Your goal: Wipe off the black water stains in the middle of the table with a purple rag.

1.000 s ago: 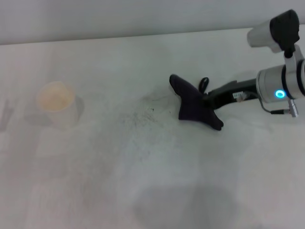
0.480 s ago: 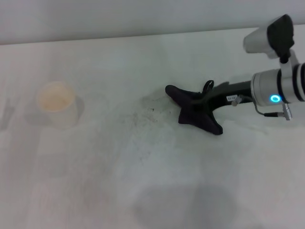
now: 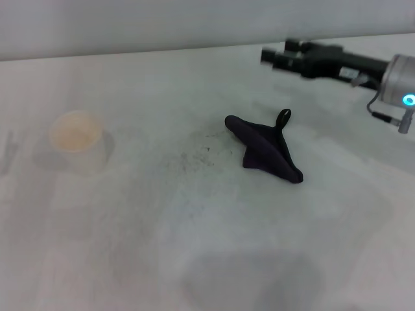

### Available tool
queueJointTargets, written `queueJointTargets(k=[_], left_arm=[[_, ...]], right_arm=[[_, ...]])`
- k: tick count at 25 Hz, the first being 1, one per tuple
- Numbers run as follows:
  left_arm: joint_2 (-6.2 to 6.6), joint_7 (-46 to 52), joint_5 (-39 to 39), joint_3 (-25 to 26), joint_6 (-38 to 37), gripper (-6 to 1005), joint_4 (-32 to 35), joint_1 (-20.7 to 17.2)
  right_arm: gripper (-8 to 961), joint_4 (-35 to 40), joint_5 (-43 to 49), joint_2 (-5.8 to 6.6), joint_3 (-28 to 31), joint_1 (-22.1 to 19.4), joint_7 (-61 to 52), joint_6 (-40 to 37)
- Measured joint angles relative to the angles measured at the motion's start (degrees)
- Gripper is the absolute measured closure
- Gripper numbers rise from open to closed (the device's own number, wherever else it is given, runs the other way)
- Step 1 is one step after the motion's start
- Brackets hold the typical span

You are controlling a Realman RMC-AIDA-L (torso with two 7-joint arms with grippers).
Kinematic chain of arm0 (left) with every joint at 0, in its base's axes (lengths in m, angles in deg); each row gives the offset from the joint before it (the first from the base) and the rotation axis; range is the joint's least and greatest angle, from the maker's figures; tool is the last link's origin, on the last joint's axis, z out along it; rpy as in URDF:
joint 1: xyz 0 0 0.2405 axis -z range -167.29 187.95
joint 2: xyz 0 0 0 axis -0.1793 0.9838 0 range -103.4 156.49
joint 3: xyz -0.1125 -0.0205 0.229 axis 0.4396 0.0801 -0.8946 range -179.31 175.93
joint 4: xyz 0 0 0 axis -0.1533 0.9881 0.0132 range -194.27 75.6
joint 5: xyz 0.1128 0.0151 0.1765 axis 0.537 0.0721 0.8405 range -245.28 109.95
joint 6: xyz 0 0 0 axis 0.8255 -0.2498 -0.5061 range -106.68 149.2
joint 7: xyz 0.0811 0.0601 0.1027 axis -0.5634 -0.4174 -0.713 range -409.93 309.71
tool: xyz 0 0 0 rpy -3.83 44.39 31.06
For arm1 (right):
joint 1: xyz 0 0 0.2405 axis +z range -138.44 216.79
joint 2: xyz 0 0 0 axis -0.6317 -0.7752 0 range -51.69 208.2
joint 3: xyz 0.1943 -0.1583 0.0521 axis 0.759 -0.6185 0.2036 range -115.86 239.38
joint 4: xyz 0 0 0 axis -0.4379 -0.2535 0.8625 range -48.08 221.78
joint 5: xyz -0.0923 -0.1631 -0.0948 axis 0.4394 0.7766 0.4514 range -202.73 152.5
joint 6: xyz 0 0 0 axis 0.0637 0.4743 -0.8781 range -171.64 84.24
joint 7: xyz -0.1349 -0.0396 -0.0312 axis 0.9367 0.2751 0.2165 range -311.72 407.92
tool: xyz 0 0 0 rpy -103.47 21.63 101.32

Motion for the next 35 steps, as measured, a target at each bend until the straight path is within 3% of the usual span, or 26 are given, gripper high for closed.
queueJointTargets(k=[1, 8, 11, 14, 18, 23, 35], left_arm=[[0.0, 0.0, -0.01, 0.01, -0.11, 108, 0.34, -0.12], [0.04, 0.03, -0.21, 0.01, -0.31, 108, 0.72, -0.08], [0.04, 0.03, -1.19, 0.01, -0.34, 108, 0.75, 0.03], [0.03, 0.03, -2.31, 0.01, -0.42, 108, 0.75, 0.19], [0.01, 0.03, -3.41, 0.01, -2.63, 108, 0.77, 0.93], [-0.08, 0.03, -4.71, 0.0, -6.1, 107, 0.8, 2.18], [-0.27, 0.03, -6.22, 0.01, -6.58, 108, 0.84, 2.55]], right_arm=[[128, -1.92, -3.19, -0.02, 1.05, -0.14, 2.84, 1.5], [124, -21.72, -27.46, -0.55, 9.96, -0.36, 35.71, 12.76], [124, -32.06, -33.73, -0.77, 15.68, -0.01, 54.66, 12.5], [124, -38.52, -34.88, -0.81, 23.39, 0.15, 66.4, 8.8], [124, -40.17, -34.79, -0.69, 27.43, -0.98, 68.8, 3.76], [123, -40.03, -34.74, -0.57, 27.52, -1.63, 68.27, 3.08], [123, -38.76, -34.71, -0.48, 27.0, -0.11, 67.79, 0.36]])
